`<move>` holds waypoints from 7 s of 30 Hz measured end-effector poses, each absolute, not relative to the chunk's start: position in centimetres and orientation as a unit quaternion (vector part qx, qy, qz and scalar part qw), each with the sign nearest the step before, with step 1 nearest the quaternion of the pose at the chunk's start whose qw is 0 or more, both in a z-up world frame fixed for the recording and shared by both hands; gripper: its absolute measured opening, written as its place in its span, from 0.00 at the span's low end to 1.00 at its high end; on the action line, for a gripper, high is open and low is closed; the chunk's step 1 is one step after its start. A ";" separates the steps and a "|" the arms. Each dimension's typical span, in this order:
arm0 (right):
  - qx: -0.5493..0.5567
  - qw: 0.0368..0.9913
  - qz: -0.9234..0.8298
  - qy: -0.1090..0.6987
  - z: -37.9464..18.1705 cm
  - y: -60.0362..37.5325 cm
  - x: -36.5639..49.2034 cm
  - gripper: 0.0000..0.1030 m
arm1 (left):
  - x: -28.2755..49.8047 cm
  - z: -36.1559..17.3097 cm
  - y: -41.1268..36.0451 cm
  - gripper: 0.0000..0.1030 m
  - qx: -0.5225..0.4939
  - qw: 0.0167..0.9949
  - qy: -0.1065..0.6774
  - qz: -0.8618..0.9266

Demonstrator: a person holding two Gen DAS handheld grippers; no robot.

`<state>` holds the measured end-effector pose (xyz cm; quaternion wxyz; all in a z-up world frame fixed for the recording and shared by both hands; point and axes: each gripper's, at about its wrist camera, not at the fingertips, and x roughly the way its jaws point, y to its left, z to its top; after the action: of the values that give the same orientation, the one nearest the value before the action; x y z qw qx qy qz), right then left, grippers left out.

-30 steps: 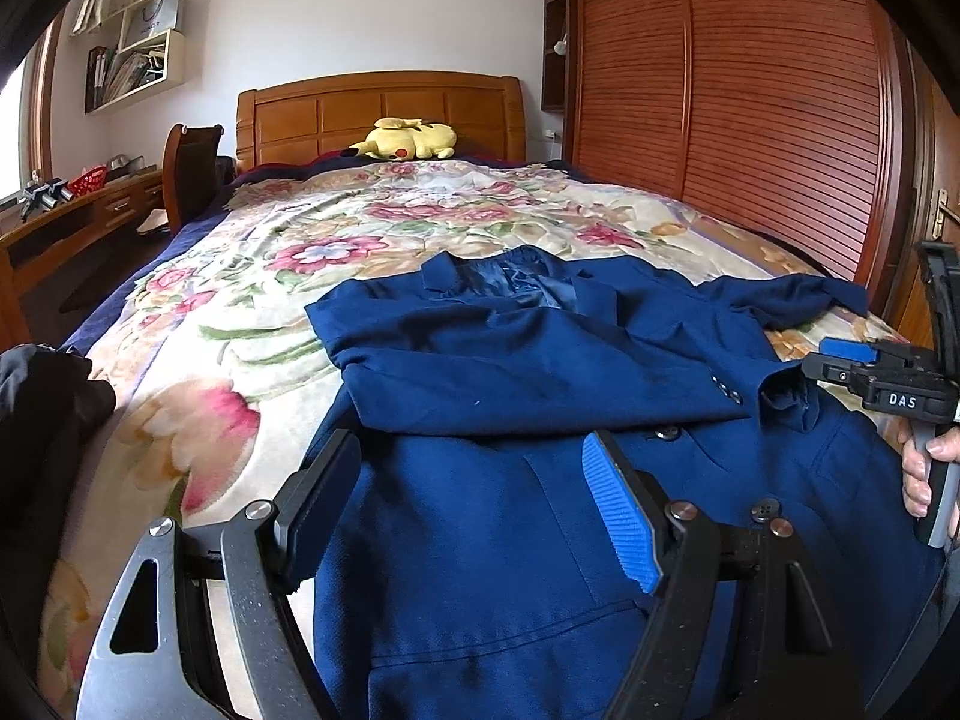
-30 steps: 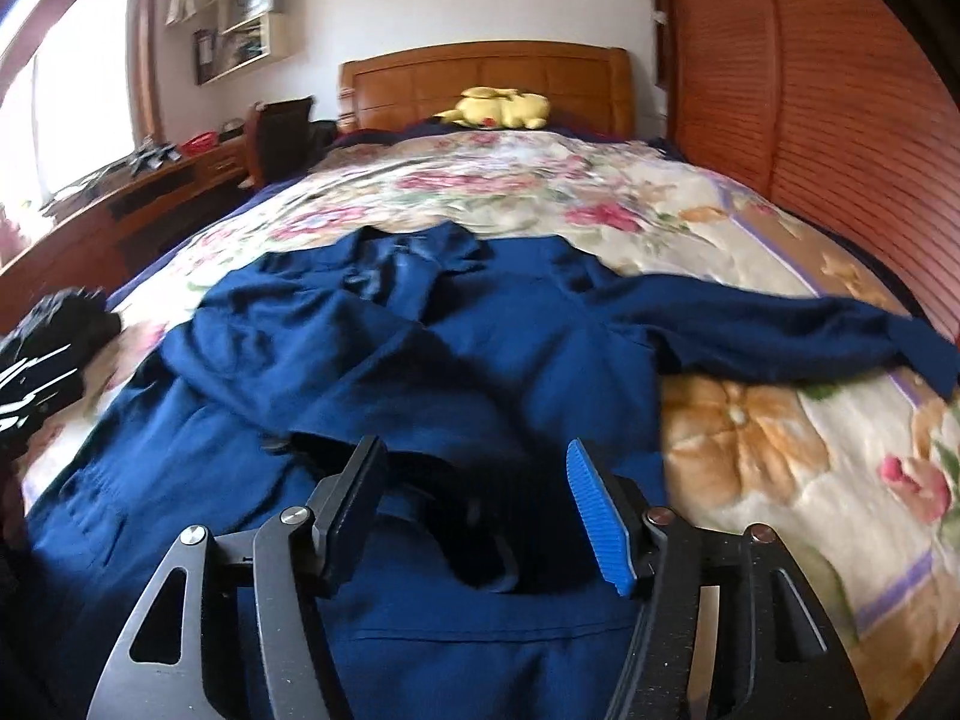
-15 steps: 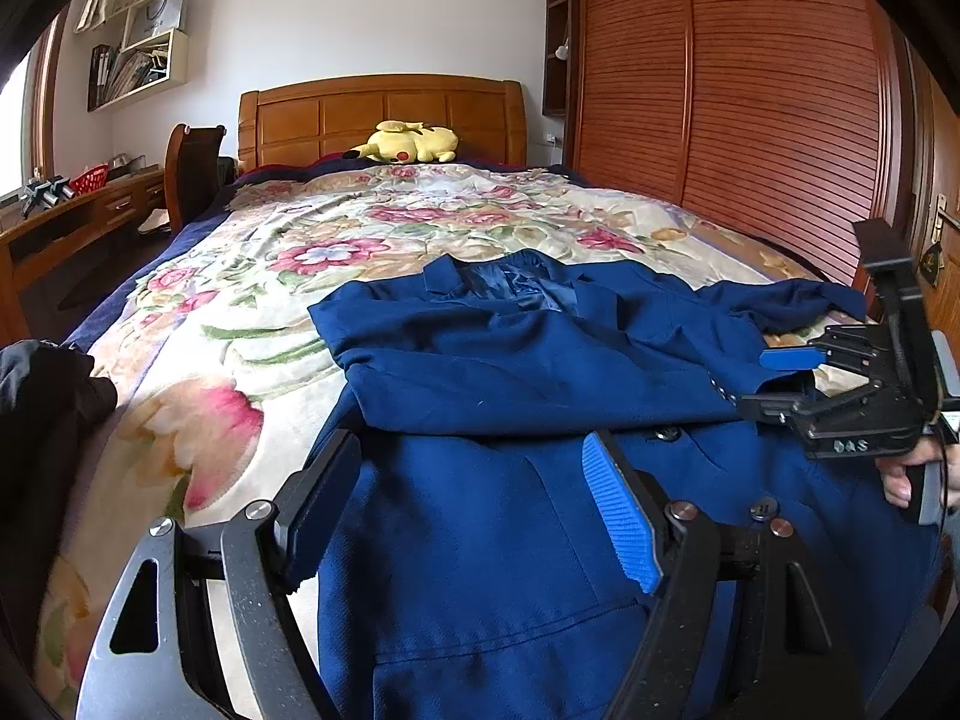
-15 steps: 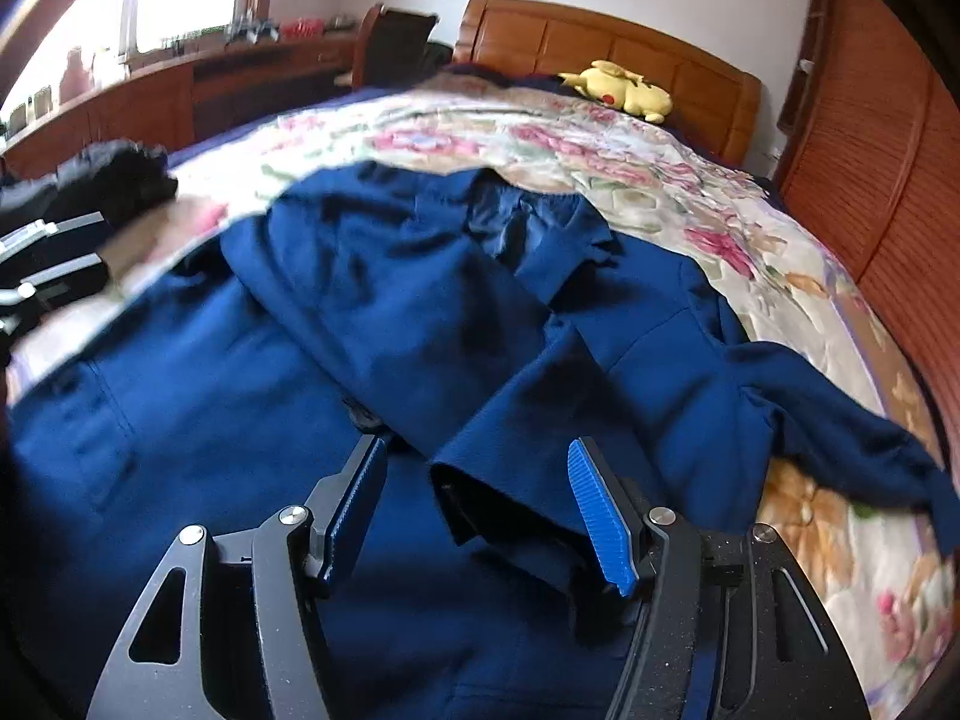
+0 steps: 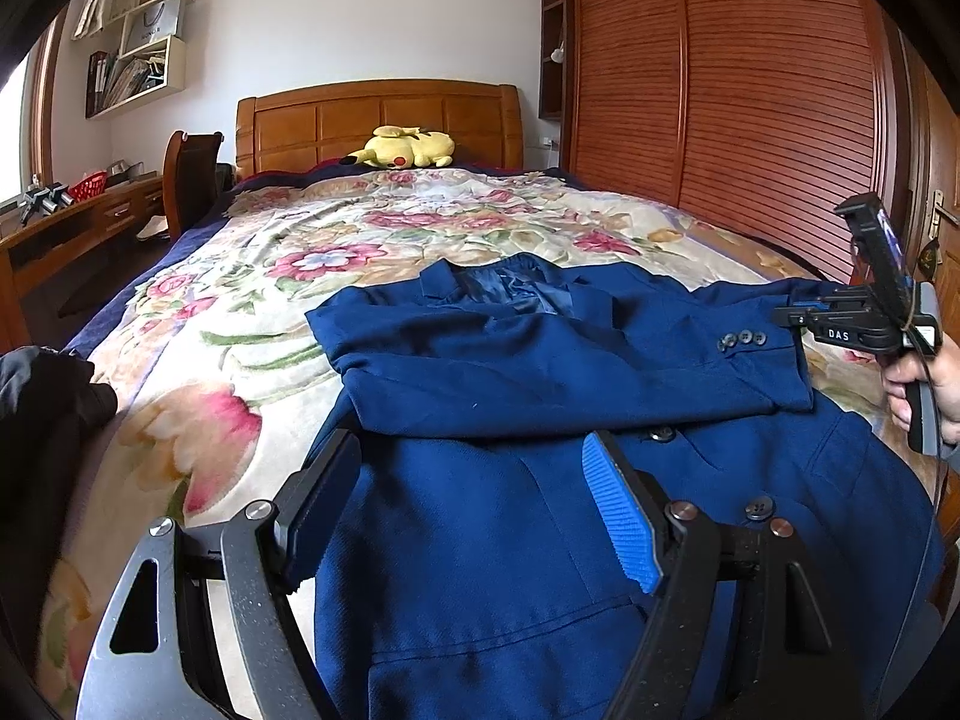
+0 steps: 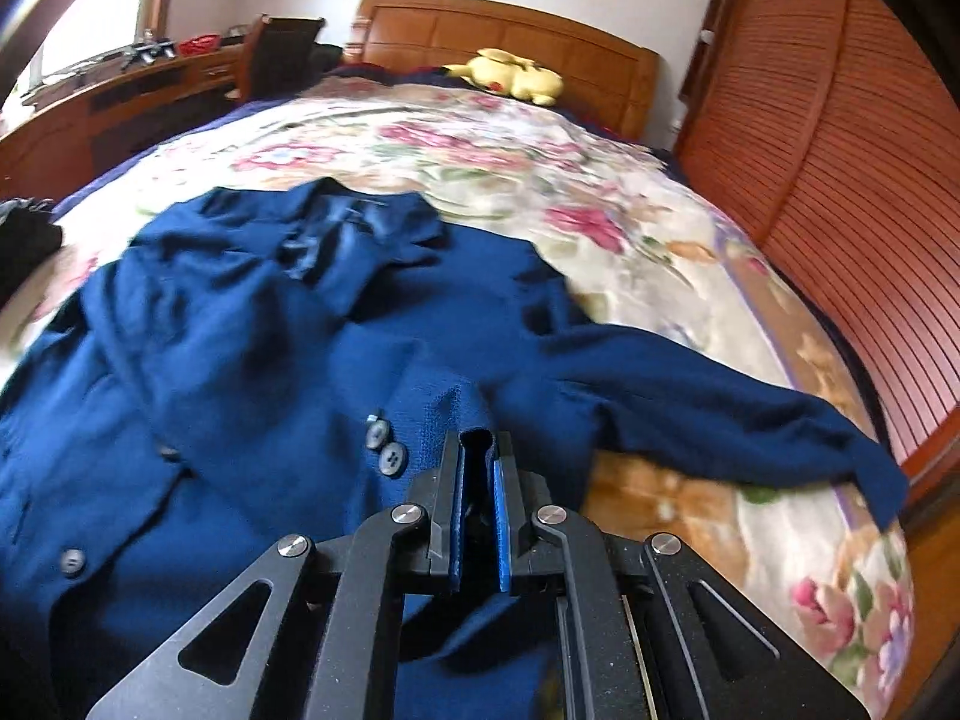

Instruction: Fold large clothes

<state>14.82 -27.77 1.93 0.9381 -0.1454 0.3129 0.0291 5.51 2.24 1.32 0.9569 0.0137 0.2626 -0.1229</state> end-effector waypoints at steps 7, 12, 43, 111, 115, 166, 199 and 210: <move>-0.160 0.934 -0.033 0.317 1.5 -28.3 16.7 0.08 | 5.4 1.9 1.6 0.75 0.013 0.960 0.247 -0.129; -0.116 0.948 -0.038 0.295 2.2 -29.8 17.2 0.43 | 5.5 2.3 0.3 0.75 0.013 0.959 0.243 -0.144; -0.058 0.936 -0.145 0.314 2.9 -52.8 14.8 0.71 | 8.2 0.2 -7.3 0.75 0.025 0.945 0.275 -0.177; -0.233 0.957 -0.139 0.107 23.2 -28.3 2.3 0.05 | 3.4 2.9 -0.6 0.75 0.007 0.954 0.248 -0.170; -0.249 0.957 -0.111 0.101 23.0 -25.9 1.9 0.05 | 3.2 3.0 0.2 0.75 0.006 0.955 0.247 -0.164; -0.138 0.925 0.229 0.269 16.7 -18.4 4.6 0.59 | 3.6 2.1 7.3 0.75 -0.014 0.965 0.248 -0.080; -0.120 0.937 0.075 0.319 4.3 -28.7 3.0 0.61 | 3.5 1.6 -2.2 0.75 0.019 0.943 0.270 -0.196; -0.097 0.933 0.081 0.337 2.4 -27.5 4.4 0.61 | 5.3 0.3 -6.6 0.75 0.034 0.926 0.299 -0.227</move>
<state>4.41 -27.53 2.44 0.9329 -0.0972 0.3371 0.0814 5.32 -6.56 0.33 0.9261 0.0339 0.2991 -0.2272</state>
